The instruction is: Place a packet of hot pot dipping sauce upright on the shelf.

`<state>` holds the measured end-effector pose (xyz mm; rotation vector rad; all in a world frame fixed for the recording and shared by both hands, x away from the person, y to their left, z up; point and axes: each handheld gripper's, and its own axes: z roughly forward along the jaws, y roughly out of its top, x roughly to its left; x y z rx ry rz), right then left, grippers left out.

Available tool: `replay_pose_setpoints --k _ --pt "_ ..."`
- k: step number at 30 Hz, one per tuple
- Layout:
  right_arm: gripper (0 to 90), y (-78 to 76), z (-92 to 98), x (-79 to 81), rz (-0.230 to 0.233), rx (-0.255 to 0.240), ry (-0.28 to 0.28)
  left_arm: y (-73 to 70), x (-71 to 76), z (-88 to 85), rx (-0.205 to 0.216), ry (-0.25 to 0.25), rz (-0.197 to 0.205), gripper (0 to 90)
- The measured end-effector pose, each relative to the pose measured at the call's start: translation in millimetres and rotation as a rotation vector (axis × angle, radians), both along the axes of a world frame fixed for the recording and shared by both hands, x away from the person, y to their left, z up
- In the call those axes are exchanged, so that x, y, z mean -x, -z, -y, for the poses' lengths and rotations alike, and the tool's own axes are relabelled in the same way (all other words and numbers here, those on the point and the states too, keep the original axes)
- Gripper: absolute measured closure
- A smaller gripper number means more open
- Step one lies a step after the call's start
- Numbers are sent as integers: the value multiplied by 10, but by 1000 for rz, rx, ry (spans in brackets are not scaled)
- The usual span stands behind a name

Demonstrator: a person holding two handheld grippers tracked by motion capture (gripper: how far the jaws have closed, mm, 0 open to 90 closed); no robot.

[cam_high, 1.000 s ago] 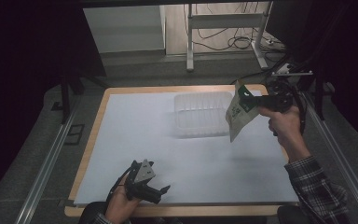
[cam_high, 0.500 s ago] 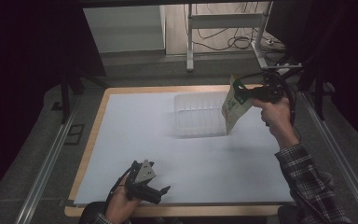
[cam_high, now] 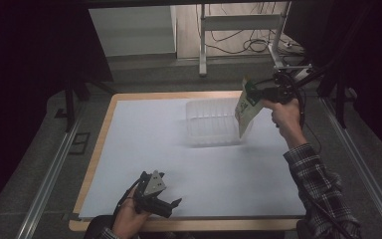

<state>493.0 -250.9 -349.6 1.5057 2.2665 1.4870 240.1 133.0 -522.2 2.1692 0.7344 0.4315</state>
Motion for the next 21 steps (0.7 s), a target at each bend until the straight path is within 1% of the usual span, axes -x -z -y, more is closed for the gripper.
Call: replay_pose_setpoints --k 3,11,14,15,17,21 --pt "892 33 -18 -57 3 9 10 1 0 1 -1 0 0 8" --pt "892 68 -31 -175 14 0 32 1 0 2 -2 1 -1 9" --pt "892 71 -49 -216 21 8 45 3 0 3 -4 1 -2 8" --pt "892 85 -68 -244 27 23 57 3 0 4 -3 2 -2 9" --pt "892 94 -75 -259 26 24 63 2 2 4 -4 2 -2 9" --pt "892 166 -104 -316 20 26 72 2 1 2 -4 2 -2 9"
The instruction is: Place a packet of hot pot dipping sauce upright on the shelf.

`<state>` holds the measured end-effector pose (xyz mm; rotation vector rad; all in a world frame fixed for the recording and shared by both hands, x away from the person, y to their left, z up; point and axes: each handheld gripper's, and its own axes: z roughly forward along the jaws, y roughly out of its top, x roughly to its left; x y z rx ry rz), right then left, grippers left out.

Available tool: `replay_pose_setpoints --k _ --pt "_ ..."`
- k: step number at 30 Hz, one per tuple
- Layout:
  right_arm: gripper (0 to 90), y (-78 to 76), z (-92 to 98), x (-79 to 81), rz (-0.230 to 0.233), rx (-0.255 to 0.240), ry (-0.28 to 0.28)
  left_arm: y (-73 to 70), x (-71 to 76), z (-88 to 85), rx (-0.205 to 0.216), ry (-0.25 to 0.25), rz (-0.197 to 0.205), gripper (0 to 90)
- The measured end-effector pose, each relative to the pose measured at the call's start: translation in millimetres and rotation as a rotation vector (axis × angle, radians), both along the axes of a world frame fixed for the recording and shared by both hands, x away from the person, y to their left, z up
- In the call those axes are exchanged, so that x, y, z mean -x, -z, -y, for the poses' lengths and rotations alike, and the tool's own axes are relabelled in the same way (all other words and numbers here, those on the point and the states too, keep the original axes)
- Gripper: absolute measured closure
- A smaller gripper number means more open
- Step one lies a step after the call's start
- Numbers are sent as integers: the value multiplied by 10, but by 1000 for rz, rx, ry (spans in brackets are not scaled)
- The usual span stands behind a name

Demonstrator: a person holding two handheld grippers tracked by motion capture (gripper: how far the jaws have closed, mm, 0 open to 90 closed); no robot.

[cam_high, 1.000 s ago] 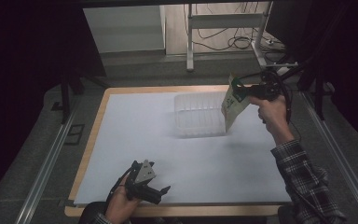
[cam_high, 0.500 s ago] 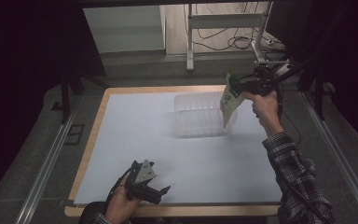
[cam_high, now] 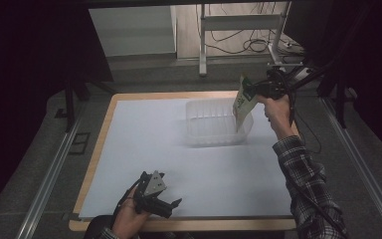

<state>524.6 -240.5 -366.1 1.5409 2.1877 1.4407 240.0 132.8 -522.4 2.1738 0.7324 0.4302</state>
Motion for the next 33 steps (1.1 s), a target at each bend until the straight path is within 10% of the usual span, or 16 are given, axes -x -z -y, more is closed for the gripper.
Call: replay_pose_setpoints --k 21,33 --pt "883 332 -88 -36 -22 20 -14 3 5 10 -9 4 -1 11" --pt "733 327 -92 3 10 110 -25 12 3 18 -18 5 -4 13"
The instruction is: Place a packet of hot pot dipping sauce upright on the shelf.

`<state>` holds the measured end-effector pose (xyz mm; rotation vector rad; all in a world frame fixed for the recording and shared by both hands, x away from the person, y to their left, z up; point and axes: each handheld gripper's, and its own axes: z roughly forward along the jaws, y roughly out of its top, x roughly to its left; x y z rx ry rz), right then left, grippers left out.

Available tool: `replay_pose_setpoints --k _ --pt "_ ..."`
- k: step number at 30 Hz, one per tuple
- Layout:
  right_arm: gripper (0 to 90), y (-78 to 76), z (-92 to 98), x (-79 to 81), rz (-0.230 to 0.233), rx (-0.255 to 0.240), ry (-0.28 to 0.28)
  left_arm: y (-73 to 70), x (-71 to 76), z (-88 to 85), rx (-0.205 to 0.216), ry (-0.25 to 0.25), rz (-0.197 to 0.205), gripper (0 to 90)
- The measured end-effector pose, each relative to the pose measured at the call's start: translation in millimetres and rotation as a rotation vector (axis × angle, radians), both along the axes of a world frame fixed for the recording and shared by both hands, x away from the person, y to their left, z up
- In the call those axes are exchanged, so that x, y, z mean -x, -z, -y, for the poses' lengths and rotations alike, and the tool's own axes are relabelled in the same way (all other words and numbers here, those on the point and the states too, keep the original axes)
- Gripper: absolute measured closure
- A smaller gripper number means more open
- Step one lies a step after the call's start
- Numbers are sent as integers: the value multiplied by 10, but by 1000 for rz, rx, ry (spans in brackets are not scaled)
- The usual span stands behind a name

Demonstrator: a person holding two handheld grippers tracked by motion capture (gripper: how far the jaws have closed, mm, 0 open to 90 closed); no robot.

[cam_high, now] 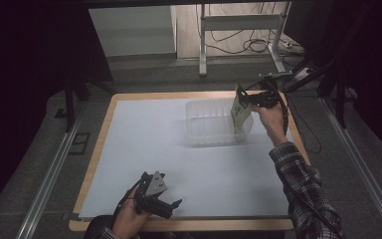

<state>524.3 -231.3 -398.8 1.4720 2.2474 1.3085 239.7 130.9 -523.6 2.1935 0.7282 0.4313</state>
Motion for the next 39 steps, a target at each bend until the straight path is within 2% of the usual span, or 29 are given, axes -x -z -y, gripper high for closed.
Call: replay_pose_setpoints --k 7,14,23,29,37,39 --pt "591 -60 -27 48 42 41 -10 4 4 10 -7 2 2 14" --pt "498 -67 -56 94 57 63 -21 7 5 15 -6 3 0 14" --pt "394 -67 -39 123 65 46 -33 9 5 20 -10 6 0 15" --pt "356 -65 -46 161 67 32 -50 11 7 27 -15 7 2 16" --pt "286 -58 -84 255 97 68 -74 8 8 25 -11 6 4 16" --pt "245 -43 -80 279 99 73 -90 7 8 24 -10 6 4 16"
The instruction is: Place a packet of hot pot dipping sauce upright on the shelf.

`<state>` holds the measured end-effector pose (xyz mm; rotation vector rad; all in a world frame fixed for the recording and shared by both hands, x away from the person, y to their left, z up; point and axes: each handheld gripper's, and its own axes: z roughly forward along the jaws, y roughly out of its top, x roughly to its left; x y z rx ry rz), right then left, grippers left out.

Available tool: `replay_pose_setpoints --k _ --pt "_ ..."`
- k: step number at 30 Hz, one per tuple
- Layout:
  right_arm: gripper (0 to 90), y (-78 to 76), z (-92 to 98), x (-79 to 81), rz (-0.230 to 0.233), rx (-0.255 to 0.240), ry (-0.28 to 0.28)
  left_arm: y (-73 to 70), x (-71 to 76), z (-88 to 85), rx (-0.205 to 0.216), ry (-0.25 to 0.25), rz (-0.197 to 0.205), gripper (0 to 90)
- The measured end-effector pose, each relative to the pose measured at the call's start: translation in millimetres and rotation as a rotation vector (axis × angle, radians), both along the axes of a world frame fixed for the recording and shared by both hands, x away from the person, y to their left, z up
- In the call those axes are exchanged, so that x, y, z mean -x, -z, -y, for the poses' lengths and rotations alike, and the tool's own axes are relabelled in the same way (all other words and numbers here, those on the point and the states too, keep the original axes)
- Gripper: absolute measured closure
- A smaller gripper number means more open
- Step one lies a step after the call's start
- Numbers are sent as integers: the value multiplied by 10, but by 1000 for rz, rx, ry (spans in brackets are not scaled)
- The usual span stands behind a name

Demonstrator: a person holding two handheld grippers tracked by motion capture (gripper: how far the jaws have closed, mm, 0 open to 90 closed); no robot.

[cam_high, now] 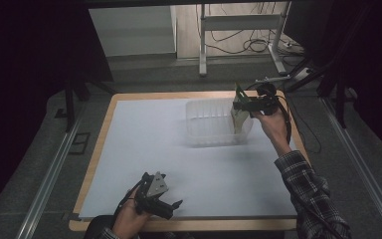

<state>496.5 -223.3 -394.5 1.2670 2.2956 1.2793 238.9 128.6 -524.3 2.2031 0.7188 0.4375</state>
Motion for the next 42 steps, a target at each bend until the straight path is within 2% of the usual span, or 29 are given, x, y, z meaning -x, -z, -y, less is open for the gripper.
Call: replay_pose_setpoints --k 11,30,42 --pt "156 58 2 132 32 26 -30 2 -1 3 0 3 -1 16" --pt "106 245 70 395 64 38 -53 5 -1 8 -4 2 -3 16" --pt "70 318 113 551 95 87 -61 7 4 11 -1 1 -3 16"
